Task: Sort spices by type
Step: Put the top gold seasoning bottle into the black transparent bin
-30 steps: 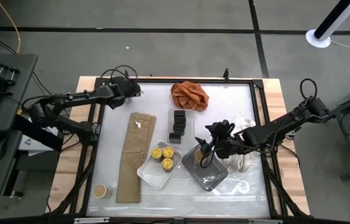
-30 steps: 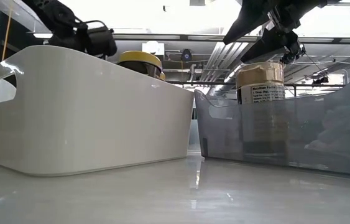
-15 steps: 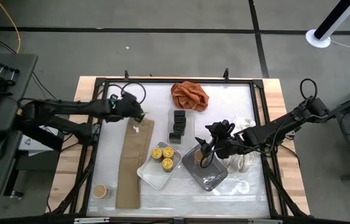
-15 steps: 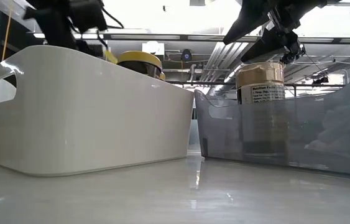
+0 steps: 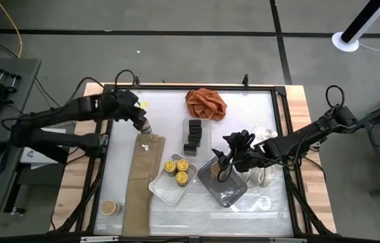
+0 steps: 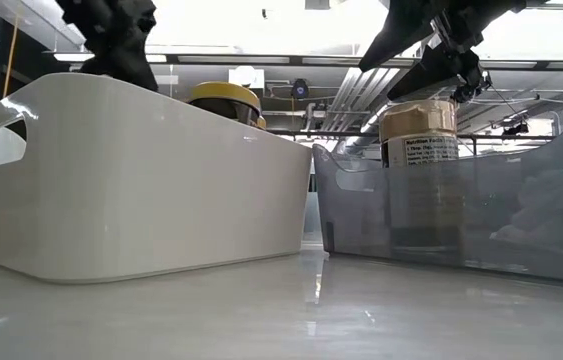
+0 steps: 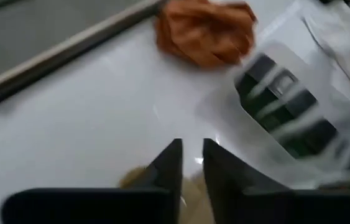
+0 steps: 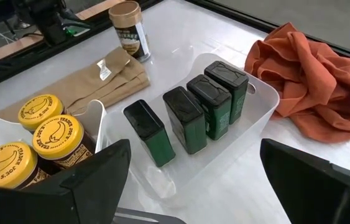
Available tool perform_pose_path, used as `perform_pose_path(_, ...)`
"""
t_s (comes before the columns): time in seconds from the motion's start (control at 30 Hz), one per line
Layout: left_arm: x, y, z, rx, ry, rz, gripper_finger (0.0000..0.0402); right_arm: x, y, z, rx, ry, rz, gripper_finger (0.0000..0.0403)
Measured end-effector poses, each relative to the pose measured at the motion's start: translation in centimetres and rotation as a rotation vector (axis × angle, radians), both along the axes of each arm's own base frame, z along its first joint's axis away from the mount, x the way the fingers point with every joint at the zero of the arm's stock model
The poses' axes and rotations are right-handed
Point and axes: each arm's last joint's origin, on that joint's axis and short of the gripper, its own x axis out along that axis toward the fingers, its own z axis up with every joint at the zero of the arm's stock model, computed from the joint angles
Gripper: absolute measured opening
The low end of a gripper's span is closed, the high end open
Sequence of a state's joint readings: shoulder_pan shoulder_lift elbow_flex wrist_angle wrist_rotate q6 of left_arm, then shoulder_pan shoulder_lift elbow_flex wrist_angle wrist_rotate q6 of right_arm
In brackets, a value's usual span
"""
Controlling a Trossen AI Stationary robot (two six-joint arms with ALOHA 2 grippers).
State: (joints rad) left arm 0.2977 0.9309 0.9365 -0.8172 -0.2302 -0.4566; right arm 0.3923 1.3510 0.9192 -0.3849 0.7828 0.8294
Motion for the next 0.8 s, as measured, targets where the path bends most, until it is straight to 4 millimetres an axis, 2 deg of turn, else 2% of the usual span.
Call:
perform_pose_path(0.23,0.9,1.3,-0.3,-0.111,0.200,-0.135,0.0194,0.0,0.0,0.0,0.006,0.003,0.007,0.0355)
perform_pose_path(0.37,2.0,2.1,-1.9,-0.166,0.378,-0.168,0.0283,0.0,0.0,0.0,0.010,0.004,0.010,0.0355)
perform_pose_path(0.47,3.0,2.6,-3.5,-0.215,0.493,-0.179,0.0333,0.0,0.0,0.0,0.010,0.005,0.011,0.0355)
perform_pose_path(0.63,4.0,3.0,-5.7,-0.293,0.645,-0.184,0.0364,0.0,0.0,0.0,0.014,0.003,0.010,0.0355)
perform_pose_path(0.8,4.6,3.3,-6.0,-0.259,0.642,-0.182,0.0367,0.0,0.0,0.0,0.015,0.002,0.009,0.0355)
